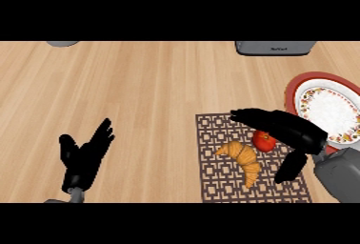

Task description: Pick the croissant from the placemat and place it in the plate

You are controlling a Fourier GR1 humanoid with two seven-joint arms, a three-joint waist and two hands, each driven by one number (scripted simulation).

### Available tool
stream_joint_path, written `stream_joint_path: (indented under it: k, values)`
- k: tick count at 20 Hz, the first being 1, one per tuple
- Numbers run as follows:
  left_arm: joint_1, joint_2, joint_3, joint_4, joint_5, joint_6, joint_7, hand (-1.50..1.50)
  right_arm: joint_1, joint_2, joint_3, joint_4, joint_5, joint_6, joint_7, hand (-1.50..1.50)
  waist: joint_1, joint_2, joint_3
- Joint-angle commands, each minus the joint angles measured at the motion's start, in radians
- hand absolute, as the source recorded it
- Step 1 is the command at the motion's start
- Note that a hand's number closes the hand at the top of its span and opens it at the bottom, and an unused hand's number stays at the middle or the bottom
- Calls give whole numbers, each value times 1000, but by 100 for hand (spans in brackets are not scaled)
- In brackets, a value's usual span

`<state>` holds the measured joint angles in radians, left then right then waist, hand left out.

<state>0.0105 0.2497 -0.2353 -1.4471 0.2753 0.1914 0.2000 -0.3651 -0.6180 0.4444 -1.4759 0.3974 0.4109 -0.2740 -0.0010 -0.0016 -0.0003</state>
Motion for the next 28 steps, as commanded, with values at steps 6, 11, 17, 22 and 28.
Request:
stream_joint_path:
  k: [6,11,17,22,28]
  values:
    - [-32,-41,52,55,-50,-50,2,0,119,98,-49,-80,139,64,-6,-150,0,1,0]
    - [-33,-26,104,59,-38,-90,-8,0,93,151,-46,-2,279,0,-16,-150,4,2,0]
    - [2,-80,65,-7,-105,-49,24,0,74,227,-68,87,387,-35,-17,-150,6,2,1]
    - [61,-87,61,-53,-118,-80,25,0,88,234,-80,131,441,-8,-77,-150,7,1,1]
    - [70,-85,115,-68,-105,-114,37,0,128,285,-58,101,538,5,-42,-150,4,1,0]
